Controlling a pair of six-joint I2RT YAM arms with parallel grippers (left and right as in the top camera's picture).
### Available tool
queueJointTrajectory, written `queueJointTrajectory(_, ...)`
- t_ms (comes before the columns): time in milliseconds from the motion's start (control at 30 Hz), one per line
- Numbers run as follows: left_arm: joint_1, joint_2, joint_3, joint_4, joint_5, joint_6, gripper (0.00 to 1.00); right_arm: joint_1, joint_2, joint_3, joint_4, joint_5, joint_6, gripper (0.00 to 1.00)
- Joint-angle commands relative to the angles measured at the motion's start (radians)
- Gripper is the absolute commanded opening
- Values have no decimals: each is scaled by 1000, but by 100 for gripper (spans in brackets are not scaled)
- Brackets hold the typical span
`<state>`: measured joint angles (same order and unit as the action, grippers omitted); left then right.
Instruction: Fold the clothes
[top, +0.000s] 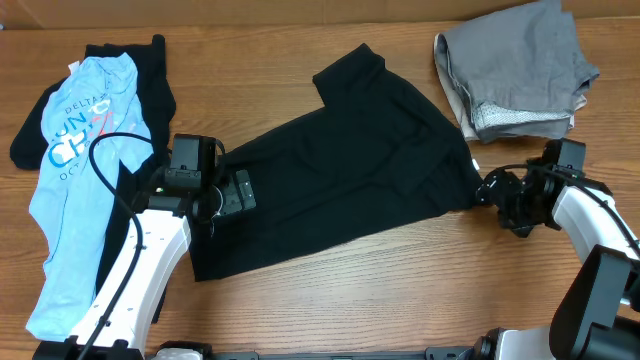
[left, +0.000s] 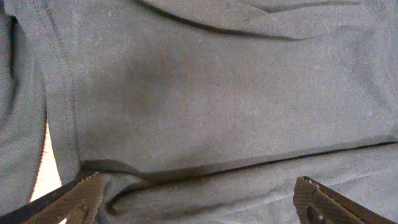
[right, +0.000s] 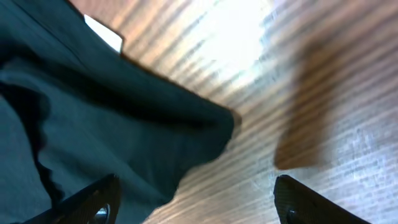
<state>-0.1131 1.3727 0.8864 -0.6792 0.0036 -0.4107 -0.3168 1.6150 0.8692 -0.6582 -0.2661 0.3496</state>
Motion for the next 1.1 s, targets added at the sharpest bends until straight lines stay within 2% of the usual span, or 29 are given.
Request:
queueJointTrajectory(0, 2, 1, -3, 6, -15, 23, 100, 19, -2, -12, 11, -9, -6, 80)
queueJointTrajectory(100, 3, 1, -3, 7, -27, 30, 100, 39, 17, -13, 23, -9, -1, 76)
queueJointTrajectory(233, 3, 1, -3, 7, -56, 30, 100, 69, 31, -14, 33, 3, 26, 56)
queueJointTrajectory(300, 2, 1, -3, 7, -56, 30, 100, 72, 31, -14, 34, 24, 48, 50)
queueJointTrajectory(367, 2, 1, -3, 7, -56, 30, 100, 72, 31, -14, 34, 39, 59, 39)
queueJointTrajectory(433, 3, 1, -3, 6, -56, 30, 100, 69, 31, -14, 34, 49, 69, 33)
queueJointTrajectory(633, 3, 1, -3, 9, -61, 30, 100, 69, 31, -14, 49, 65, 69, 29)
queueJointTrajectory(933, 3, 1, -3, 11, -66, 30, 100, 135, 35, -23, 135, 84, 67, 29)
queueJointTrajectory(1000, 3, 1, -3, 11, -66, 30, 100, 150, 36, -31, 142, 104, 70, 25)
queueJointTrajectory(1067, 3, 1, -3, 11, -66, 30, 100, 158, 37, -35, 133, 126, 87, 13)
